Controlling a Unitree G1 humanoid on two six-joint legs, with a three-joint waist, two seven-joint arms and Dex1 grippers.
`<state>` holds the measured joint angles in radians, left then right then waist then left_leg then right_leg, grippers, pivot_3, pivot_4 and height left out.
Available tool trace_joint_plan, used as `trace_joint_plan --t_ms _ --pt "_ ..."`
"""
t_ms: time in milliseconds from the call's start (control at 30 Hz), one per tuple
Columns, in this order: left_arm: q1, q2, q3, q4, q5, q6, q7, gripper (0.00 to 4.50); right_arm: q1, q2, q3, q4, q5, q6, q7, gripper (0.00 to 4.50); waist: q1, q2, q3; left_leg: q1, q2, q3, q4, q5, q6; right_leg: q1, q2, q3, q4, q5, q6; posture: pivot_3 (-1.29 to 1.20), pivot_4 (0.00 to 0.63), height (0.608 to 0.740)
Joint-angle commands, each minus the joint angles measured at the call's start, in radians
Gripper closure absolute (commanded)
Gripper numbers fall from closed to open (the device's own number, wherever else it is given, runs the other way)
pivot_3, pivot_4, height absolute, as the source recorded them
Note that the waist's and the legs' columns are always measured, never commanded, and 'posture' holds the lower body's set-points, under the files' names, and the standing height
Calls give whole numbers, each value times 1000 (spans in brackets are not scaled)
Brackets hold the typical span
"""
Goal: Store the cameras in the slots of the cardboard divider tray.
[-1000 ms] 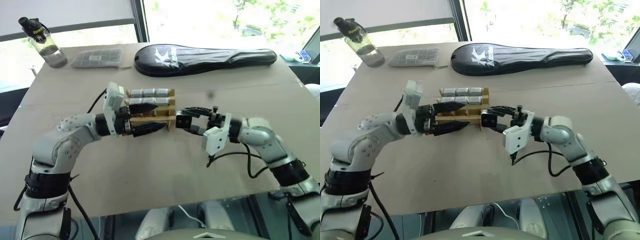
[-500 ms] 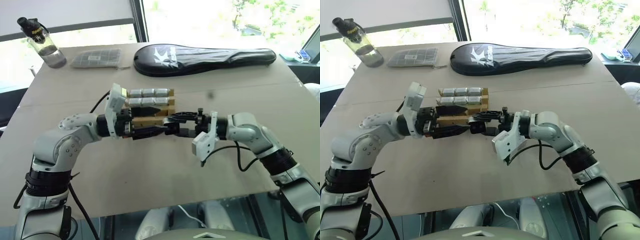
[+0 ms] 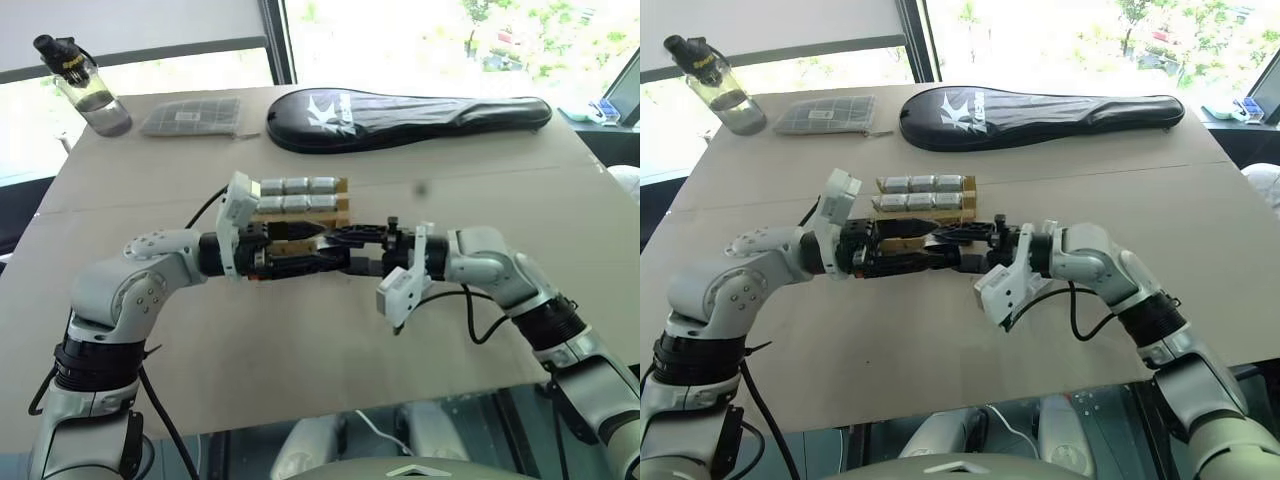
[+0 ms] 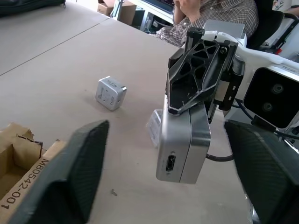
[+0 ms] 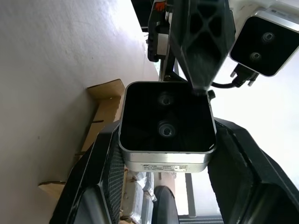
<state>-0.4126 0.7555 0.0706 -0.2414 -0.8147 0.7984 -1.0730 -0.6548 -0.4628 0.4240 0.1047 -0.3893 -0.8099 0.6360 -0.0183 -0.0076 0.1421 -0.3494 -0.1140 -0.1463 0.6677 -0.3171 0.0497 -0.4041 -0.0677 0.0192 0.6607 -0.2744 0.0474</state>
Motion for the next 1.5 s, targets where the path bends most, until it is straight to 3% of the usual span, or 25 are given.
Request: trace_joint_plan --t_ms 33,100,133,300,400,567,667,800,967,1033,1200,1500 --pt "-12 -2 14 -15 -13 -4 -11 2799 -11 8 -6 -41 11 -10 -16 2556 0 0 0 0 0 0 0 0 0 0 0 0 0 0 0 0 150 740" --pt "-8 0 12 -19 -12 -4 -16 3632 -11 8 -6 -42 11 -8 -16 2556 0 0 0 0 0 0 0 0 0 0 0 0 0 0 0 0 150 740" --pt "-6 0 12 -21 -11 -5 -17 3796 -10 8 -7 -43 12 -4 -16 2556 0 0 0 0 0 0 0 0 0 0 0 0 0 0 0 0 150 740" --pt "-7 -5 15 -18 -1 -20 -15 3787 15 3 -3 -60 28 16 -4 2556 0 0 0 0 0 0 0 0 0 0 0 0 0 0 0 0 150 740" --pt "-14 -16 17 -2 33 -66 -14 3787 50 6 -15 -110 75 131 30 2556 1 0 0 0 0 0 0 0 0 0 0 0 0 0 0 0 150 740" --pt "-43 -21 29 86 120 -209 -58 3787 116 -4 -47 -190 178 246 56 94 2 0 0 0 0 0 0 0 0 0 0 0 0 0 0 0 150 740" --pt "-84 25 9 220 195 -298 -145 3787 202 22 -109 -278 288 437 32 94 5 0 0 0 0 0 0 0 0 0 0 0 0 0 0 0 150 740" --pt "-195 25 -5 516 296 -500 -272 3787 333 71 -191 -471 577 824 18 94 5 0 0 0 0 0 0 0 0 0 0 0 0 0 0 0 150 740" --pt "-345 2 -4 850 385 -711 -363 3787 488 22 -367 -618 899 1109 33 94 11 -1 -1 -5 -1 -2 2 0 0 -3 -2 -2 0 0 0 0 150 740" --pt "-421 -8 1 991 414 -776 -385 3787 605 -23 -467 -656 1049 1129 115 94 10 -3 -1 -14 -3 -8 6 0 0 -8 -3 -4 0 0 0 0 150 740" --pt "-517 -20 6 1210 462 -881 -465 3787 807 -165 -601 -645 1076 1058 318 94 0 -3 -2 -18 -5 -10 9 0 1 -9 -4 -9 1 0 0 0 150 740" --pt "-552 -21 -34 1373 506 -1002 -541 3787 872 -244 -643 -698 1106 1068 391 94 -11 -5 -2 -17 -4 -12 13 0 1 -7 -4 -8 4 0 1 0 150 740"
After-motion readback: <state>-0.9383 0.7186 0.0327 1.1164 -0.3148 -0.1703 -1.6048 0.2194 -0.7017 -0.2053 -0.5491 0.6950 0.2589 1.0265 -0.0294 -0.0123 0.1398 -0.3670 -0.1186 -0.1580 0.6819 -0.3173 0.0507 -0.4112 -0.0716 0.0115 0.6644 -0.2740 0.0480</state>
